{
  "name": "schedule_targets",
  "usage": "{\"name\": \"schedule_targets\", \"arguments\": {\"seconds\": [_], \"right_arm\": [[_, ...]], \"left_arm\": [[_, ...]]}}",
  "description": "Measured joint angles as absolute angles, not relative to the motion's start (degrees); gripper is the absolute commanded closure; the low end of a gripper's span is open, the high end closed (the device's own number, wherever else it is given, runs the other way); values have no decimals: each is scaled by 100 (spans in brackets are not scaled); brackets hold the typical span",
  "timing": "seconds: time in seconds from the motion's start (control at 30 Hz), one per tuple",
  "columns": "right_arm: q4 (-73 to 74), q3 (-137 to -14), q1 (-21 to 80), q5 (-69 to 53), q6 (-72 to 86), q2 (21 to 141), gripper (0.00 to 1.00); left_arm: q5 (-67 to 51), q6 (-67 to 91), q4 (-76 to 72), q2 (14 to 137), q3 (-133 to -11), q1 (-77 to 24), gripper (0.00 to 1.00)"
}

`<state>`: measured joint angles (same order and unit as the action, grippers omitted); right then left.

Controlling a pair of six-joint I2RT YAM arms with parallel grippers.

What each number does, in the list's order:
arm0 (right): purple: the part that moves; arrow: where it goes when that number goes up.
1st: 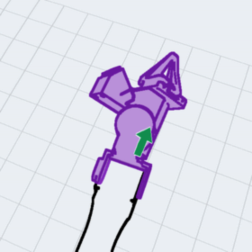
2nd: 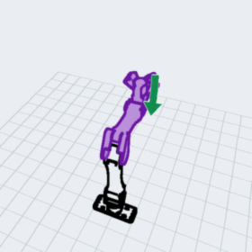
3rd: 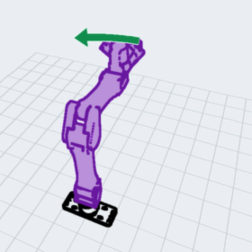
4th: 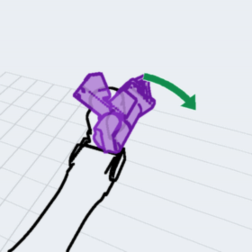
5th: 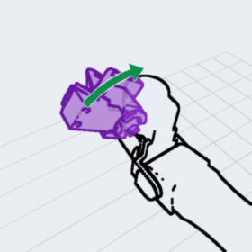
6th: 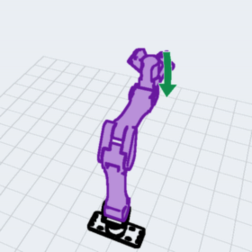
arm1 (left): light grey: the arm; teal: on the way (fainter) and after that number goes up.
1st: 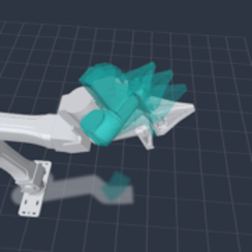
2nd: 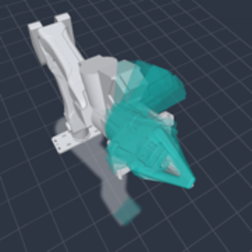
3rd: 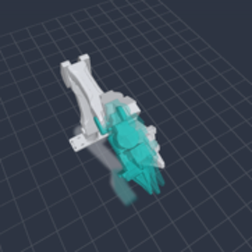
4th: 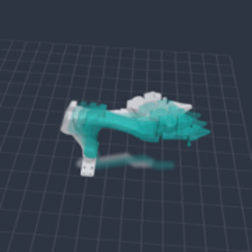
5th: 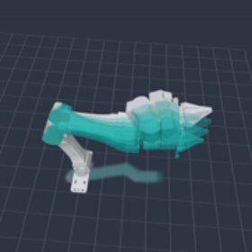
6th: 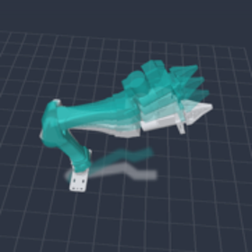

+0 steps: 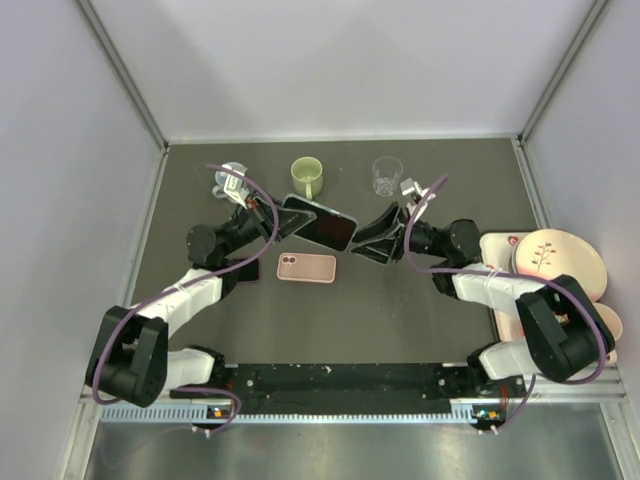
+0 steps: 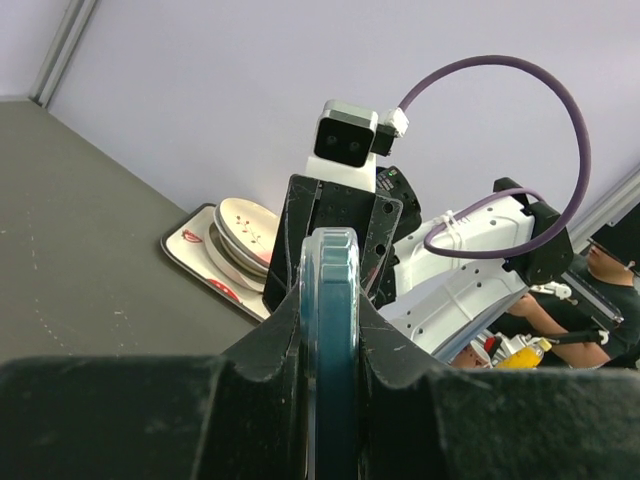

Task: Take the phone out of the phone case
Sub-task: Remove the phone case from the phone.

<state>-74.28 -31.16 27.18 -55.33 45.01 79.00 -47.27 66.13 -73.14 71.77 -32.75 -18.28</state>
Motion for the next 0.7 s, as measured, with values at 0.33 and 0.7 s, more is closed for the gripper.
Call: {"name": "schedule_targets", "arguments": {"seconds": [0.33, 0.7], "right_arm": [[-7428, -3116, 2683, -5413, 4445, 7876, 71], [-7417, -3116, 2526, -5684, 4333, 7789, 90]], "left_arm": [[-4598, 6643, -7288, 7253, -3245, -1894, 100], [-4574, 6678, -7288, 7264, -3245, -1966, 100]]}}
